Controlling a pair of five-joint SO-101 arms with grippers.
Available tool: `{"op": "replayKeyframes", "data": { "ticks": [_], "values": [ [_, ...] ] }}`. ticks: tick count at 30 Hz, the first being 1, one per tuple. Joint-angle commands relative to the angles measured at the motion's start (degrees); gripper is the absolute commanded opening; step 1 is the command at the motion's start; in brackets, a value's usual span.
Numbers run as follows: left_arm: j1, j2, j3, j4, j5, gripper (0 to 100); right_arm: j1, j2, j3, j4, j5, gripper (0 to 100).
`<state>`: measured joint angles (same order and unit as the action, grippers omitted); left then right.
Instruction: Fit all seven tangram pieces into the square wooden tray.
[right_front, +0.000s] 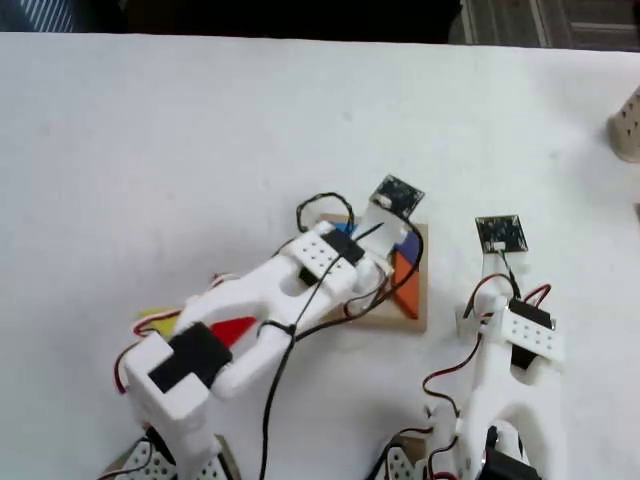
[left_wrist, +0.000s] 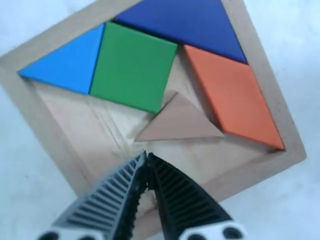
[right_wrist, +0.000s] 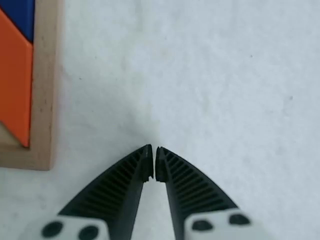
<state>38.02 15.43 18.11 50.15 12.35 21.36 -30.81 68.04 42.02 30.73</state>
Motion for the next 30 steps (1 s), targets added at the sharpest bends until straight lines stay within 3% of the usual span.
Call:
{"op": "replayKeyframes", "data": {
  "ticks": [1,12,19,30],
  "values": [
    [-0.5,-3.5,-0.3,-2.4,0.5,2,-0.4,-2.2,-0.4,0.7,0.5,1.9],
    [-0.8,-6.1,-2.8,-4.1,1.3,2,-0.4,-2.2,-0.4,0.7,0.5,1.9],
    [0.6,-0.7,-3.1,-13.7,15.7,2,-0.4,-2.2,-0.4,0.7,0.5,1.9],
    [5.8,1.7,-2.5,-15.7,15.6,2,-0.4,-2.2,-0.4,0.7,0.5,1.9]
  ]
}}
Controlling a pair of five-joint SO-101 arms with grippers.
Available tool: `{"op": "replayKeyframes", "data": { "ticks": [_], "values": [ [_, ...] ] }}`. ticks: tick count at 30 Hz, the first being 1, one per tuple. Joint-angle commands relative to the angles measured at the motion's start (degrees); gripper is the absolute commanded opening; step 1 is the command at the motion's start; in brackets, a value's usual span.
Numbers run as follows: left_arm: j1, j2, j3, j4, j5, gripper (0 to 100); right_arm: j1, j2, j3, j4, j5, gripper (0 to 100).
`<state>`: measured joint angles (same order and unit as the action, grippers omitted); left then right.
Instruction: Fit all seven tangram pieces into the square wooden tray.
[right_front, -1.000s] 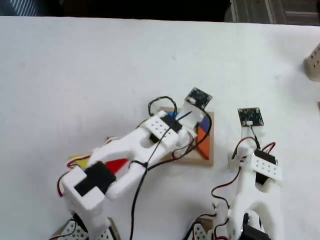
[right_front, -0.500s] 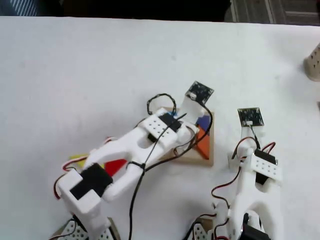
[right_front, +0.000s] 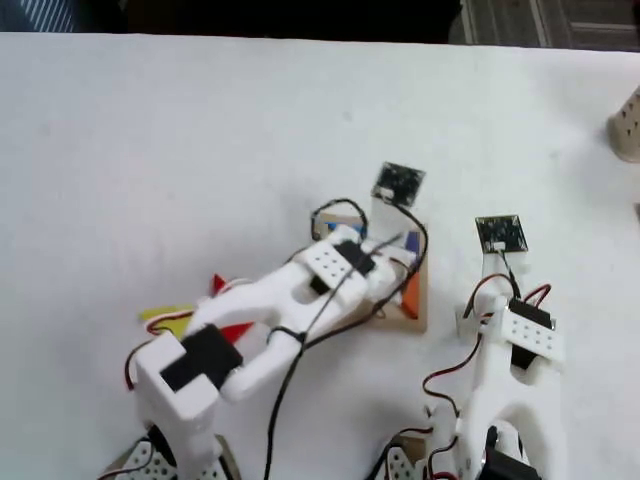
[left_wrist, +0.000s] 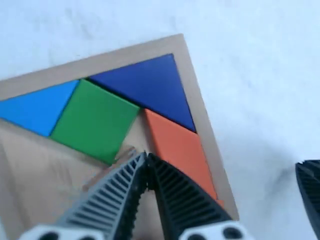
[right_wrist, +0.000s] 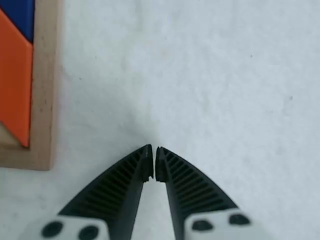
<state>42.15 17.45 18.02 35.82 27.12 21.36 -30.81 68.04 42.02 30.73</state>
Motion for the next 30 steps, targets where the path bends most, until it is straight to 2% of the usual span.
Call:
{"op": "replayKeyframes", "data": {
  "ticks": [1,4,9,21,26,30],
  "values": [
    [1.5,-0.3,-2.4,-1.3,0.9,2,-0.4,-2.2,-0.4,0.7,0.5,1.9],
    [0.7,-0.3,-0.9,-1.4,-0.3,2,-0.4,-2.2,-0.4,0.7,0.5,1.9],
    [0.9,-0.8,2.6,-1.2,-10.2,2,-0.4,-2.2,-0.4,0.7,0.5,1.9],
    [0.6,-0.8,2.7,10.2,-10.2,2,-0.4,-2.2,-0.4,0.7,0.5,2.0],
    [-0.1,-0.9,2.5,10.9,-10.2,2,-0.4,-2.2,-0.4,0.7,0.5,2.0],
    [-3.6,-1.5,1.3,10.9,-9.8,2,-0.4,-2.2,-0.4,0.7,0.5,2.0]
  ]
}}
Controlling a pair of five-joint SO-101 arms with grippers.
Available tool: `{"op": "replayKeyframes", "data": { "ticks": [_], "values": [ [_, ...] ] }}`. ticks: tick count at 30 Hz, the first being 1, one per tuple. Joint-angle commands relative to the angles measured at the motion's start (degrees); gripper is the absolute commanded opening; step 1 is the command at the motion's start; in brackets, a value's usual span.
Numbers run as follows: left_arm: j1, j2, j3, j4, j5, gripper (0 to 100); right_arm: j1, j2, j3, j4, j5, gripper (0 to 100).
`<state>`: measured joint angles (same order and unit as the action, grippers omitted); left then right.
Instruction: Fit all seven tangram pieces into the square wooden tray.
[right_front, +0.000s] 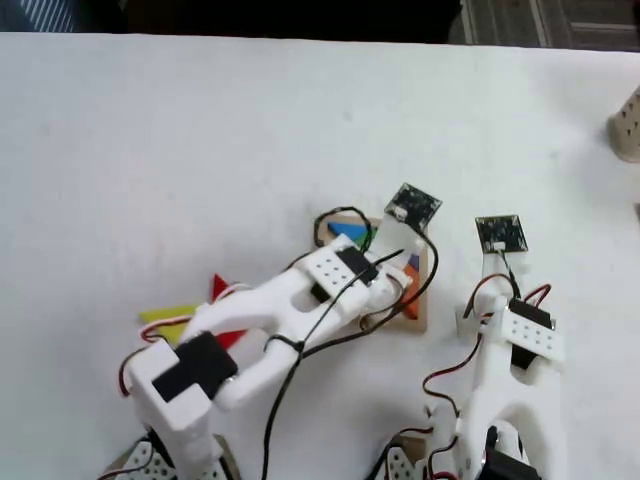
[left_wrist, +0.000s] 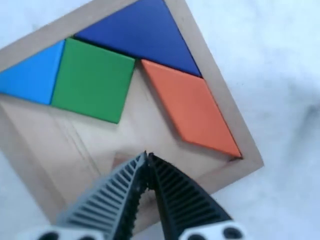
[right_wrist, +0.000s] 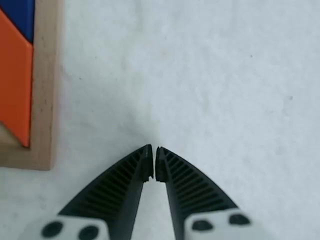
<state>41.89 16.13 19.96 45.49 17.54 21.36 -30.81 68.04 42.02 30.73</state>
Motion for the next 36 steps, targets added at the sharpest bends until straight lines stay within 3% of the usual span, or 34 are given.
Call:
{"op": "replayKeyframes", "data": {
  "ticks": [1,6,12,17,23,27,36],
  "values": [
    [-4.5,-1.1,-1.1,1.4,-0.1,2,-0.4,-2.2,-0.4,0.7,0.5,2.0],
    [-6.5,-9.8,0.7,3.2,-0.1,2,-0.5,-2.2,-0.4,0.7,0.5,2.0],
    [-1.1,-17.4,10.0,-2.1,-0.4,2,-0.5,-2.2,-0.4,0.7,0.5,2.0],
    [-1.4,-17.5,12.6,-5.3,-0.5,2,-0.5,-2.2,-0.4,0.7,0.5,1.9],
    [-7.5,-17.5,12.7,-5.3,-0.7,2,-0.5,-2.2,-0.4,0.7,0.5,1.9],
    [-10.6,-17.5,11.5,-2.5,-6.9,2,-0.5,-2.2,-0.4,0.7,0.5,1.9],
    [-10.3,-7.4,6.4,0.0,-7.9,2,-0.5,-2.2,-0.4,0.7,0.5,1.9]
  ]
}}
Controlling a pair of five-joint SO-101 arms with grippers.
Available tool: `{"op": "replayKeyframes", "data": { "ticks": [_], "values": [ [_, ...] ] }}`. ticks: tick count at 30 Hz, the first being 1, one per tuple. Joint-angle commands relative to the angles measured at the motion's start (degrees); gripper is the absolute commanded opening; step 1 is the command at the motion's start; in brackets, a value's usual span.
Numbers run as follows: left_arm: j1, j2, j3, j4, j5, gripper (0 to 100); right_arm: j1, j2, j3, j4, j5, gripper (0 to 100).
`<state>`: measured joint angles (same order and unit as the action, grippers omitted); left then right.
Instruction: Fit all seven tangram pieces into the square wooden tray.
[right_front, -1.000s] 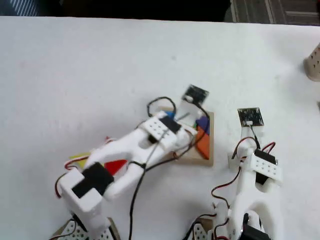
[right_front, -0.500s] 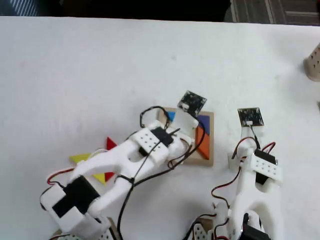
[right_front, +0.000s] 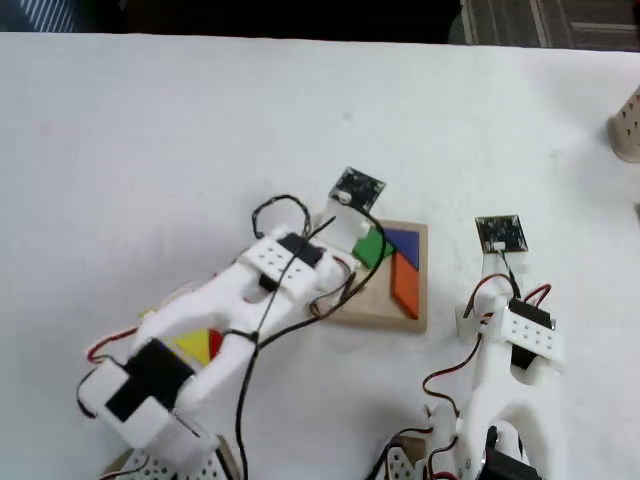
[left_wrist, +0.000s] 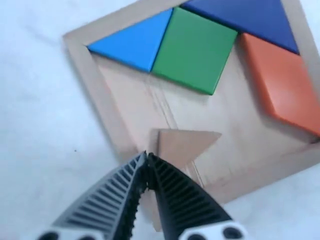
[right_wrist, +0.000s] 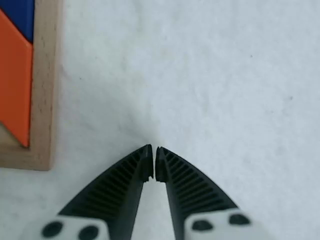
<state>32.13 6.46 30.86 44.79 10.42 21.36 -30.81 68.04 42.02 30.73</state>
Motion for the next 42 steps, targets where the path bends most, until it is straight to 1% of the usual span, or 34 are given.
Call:
{"op": "replayKeyframes", "data": {
  "ticks": [1,9,22,31,34,38,42],
  "values": [
    [-0.4,3.6,-5.1,0.7,-0.8,2,-0.5,-2.2,-0.4,0.7,0.5,1.9],
    [6.7,5.3,-5.1,0.7,-0.4,2,-0.5,-2.2,-0.4,0.7,0.5,1.9],
    [7.0,5.3,-5.1,0.8,-0.4,2,-0.5,-2.2,-0.4,0.7,0.5,1.9],
    [7.0,2.7,-5.9,8.4,-0.9,2,-0.5,-2.2,-0.4,0.7,0.5,1.9],
    [7.0,1.2,-5.5,8.4,-0.9,2,-0.5,-2.2,-0.4,0.7,0.5,1.9],
    [7.8,2.3,-5.5,7.6,-0.9,2,-0.5,-2.2,-0.4,0.7,0.5,1.9],
    [9.5,4.7,-5.5,3.0,-0.4,2,-0.5,-2.2,-0.4,0.7,0.5,1.9]
  ]
}}
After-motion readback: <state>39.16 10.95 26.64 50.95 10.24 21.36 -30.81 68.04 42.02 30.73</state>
